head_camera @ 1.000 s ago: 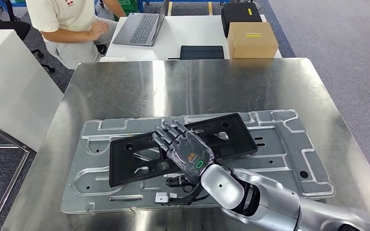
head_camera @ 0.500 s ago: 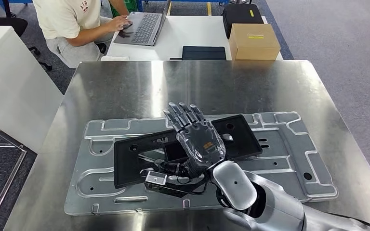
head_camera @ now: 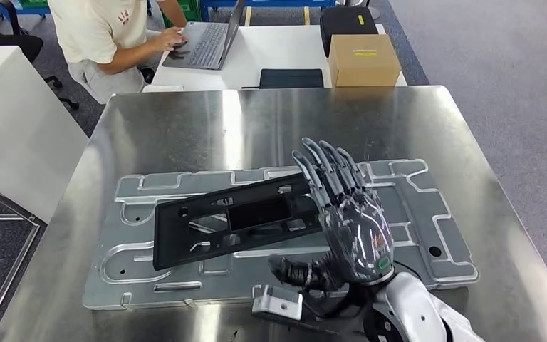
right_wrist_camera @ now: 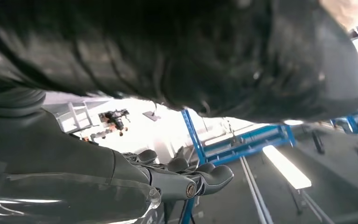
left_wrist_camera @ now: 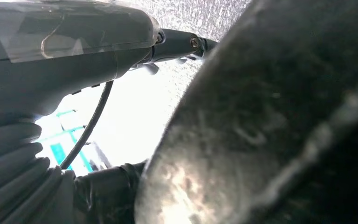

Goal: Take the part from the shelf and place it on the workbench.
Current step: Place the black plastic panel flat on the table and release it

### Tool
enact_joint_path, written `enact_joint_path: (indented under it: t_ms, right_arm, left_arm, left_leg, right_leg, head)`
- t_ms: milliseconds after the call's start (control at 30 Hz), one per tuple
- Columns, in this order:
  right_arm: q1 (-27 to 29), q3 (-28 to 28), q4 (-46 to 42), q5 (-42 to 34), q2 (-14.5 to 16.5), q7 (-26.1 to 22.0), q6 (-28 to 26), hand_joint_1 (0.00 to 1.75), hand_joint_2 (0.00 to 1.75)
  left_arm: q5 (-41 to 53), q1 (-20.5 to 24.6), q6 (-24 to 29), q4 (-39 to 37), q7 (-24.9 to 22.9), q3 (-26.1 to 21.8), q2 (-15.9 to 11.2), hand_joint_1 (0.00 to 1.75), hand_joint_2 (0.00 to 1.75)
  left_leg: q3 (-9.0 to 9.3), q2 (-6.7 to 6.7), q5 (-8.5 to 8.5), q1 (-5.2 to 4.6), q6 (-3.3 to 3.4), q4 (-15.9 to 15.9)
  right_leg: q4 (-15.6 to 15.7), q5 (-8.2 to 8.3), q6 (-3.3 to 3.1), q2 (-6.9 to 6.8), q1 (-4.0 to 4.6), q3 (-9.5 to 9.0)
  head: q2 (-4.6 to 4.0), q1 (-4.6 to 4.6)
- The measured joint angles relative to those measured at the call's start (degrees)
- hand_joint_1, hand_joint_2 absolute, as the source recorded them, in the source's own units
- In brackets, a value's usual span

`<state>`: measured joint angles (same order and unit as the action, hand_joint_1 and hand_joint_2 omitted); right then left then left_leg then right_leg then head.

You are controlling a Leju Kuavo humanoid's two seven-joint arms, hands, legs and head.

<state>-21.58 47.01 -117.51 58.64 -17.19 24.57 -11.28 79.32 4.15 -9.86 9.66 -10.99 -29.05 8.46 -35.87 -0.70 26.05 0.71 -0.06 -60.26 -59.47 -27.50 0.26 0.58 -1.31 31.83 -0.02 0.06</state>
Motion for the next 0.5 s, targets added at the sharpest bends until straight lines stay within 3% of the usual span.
enact_joint_path:
  t_ms: [100,133,167,200,233,300,333,367,433,500]
  right_arm:
    - [4.77,-1.38,-4.76,2.25,-0.46,-1.59,-1.69,0.0,0.0]
    - [6.0,-1.61,-6.01,2.78,-0.57,-2.15,-2.19,0.0,0.0]
    - [6.92,-1.72,-6.89,3.11,-0.64,-2.62,-2.51,0.0,0.0]
    - [7.92,-1.78,-7.7,3.37,-0.68,-3.09,-2.73,0.0,0.0]
    - [9.0,-1.84,-8.5,3.53,-0.69,-3.52,-2.9,0.0,0.0]
    - [11.0,-1.96,-9.93,3.8,-0.69,-4.24,-3.11,0.0,0.87]
    - [11.68,-2.0,-10.37,3.86,-0.7,-4.46,-3.17,0.0,1.31]
    - [12.17,-2.05,-10.64,3.88,-0.7,-4.58,-3.2,0.0,1.75]
    - [13.04,-2.17,-11.03,3.8,-0.71,-4.72,-3.27,0.0,1.75]
    - [13.65,-2.37,-11.29,3.47,-0.72,-4.84,-3.4,0.0,1.75]
  left_arm:
    - [-1.26,0.09,0.21,0.0,-0.29,-0.32,0.1,0.0,0.0]
    - [-1.65,0.15,0.25,0.0,-0.45,-0.48,0.14,0.0,0.0]
    - [-1.92,0.2,0.26,0.0,-0.66,-0.65,0.17,0.0,0.0]
    - [-2.12,0.25,0.28,0.0,-0.95,-0.83,0.22,0.0,0.0]
    - [-2.3,0.27,0.38,0.0,-1.23,-0.99,0.29,0.0,0.0]
    - [-2.55,0.3,0.68,0.01,-1.85,-1.19,0.4,0.0,0.0]
    - [-2.64,0.28,0.87,0.01,-2.09,-1.22,0.44,0.0,0.44]
    - [-2.78,0.26,1.02,0.01,-2.31,-1.25,0.48,0.0,0.87]
    - [-3.1,0.15,1.27,-0.01,-2.61,-1.37,0.63,0.0,1.75]
    - [-3.77,0.11,1.35,-0.02,-2.97,-1.62,0.78,0.0,1.75]
  left_leg:
    - [-2.54,0.28,7.47,0.03,-0.42,-8.96]
    - [-3.1,0.29,9.4,0.01,-0.42,-12.3]
    - [-3.14,0.29,10.25,-0.04,-0.33,-14.4]
    - [-2.19,0.29,9.82,-0.12,-0.08,-14.48]
    - [-0.11,0.29,8.43,-0.26,0.34,-12.21]
    - [5.72,0.33,5.91,-0.78,1.66,-3.78]
    - [8.0,0.35,5.43,-1.06,2.08,-0.11]
    - [9.14,0.35,5.46,-1.36,2.37,2.17]
    - [9.19,0.3,5.09,-1.58,2.46,3.48]
    - [8.54,0.47,3.87,-1.28,2.81,4.14]
  right_leg:
    - [0.03,1.09,-1.16,-0.43,0.28,1.41]
    - [0.0,1.47,-1.37,-0.55,0.49,1.99]
    - [-0.03,1.85,-1.48,-0.58,0.7,2.54]
    - [-0.06,2.23,-1.53,-0.59,0.92,3.07]
    - [-0.08,2.61,-1.56,-0.58,1.15,3.55]
    - [-0.11,3.35,-1.47,-0.57,1.47,4.24]
    - [-0.08,3.73,-1.3,-0.57,1.48,4.46]
    - [-0.04,4.1,-1.04,-0.61,1.38,4.59]
    - [0.24,4.91,-0.27,-0.66,1.19,4.73]
    - [-0.05,4.26,0.45,-0.61,1.11,5.05]
  head:
    - [-0.01,-0.43]
    - [-0.01,-0.46]
    - [-0.01,-0.45]
    - [-0.01,-0.45]
    - [-0.01,-0.44]
    - [-0.01,-0.39]
    - [0.0,-0.38]
    - [0.0,-0.38]
    - [0.01,-0.41]
    - [0.0,-0.34]
